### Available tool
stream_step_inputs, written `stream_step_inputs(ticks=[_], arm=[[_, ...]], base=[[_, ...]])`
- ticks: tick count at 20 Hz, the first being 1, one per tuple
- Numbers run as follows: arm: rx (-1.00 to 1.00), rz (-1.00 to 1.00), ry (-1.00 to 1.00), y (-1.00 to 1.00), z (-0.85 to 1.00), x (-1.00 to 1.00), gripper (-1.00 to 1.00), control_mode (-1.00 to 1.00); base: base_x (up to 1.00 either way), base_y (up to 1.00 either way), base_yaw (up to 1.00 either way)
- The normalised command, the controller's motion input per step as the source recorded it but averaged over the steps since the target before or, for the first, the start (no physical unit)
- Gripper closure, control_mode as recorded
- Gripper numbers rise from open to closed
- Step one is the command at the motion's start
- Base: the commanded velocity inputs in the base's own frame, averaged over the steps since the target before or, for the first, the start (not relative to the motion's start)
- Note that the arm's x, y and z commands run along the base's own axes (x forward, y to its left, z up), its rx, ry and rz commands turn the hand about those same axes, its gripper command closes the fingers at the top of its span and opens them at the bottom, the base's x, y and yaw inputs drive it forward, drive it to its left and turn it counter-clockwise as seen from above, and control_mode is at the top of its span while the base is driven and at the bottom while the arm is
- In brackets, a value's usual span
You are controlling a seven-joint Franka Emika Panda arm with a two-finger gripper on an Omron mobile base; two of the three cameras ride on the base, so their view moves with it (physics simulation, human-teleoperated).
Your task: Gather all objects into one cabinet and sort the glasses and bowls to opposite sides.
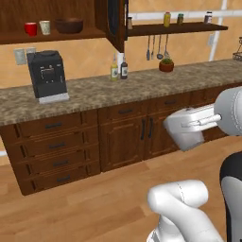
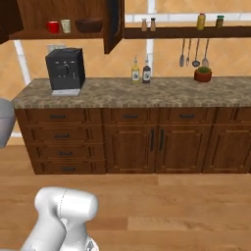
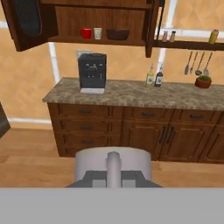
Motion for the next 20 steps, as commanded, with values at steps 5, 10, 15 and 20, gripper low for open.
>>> stream_step_inputs(ticks=[5, 10, 15, 20], arm=[[0.00, 0.00, 0.00, 0.00, 0.00, 0.00, 1.00, 1.00], [0.00, 0.00, 0.00, 0.00, 0.00, 0.00, 1.00, 1.00], [0.00, 0.00, 0.00, 0.00, 0.00, 0.00, 1.00, 1.00], [0.00, 0.00, 0.00, 0.00, 0.00, 0.00, 1.00, 1.00]], base=[[0.28, 0.48, -0.01], [0.50, 0.70, -0.02], [0.33, 0.92, -0.04], [0.62, 0.43, -0.05]])
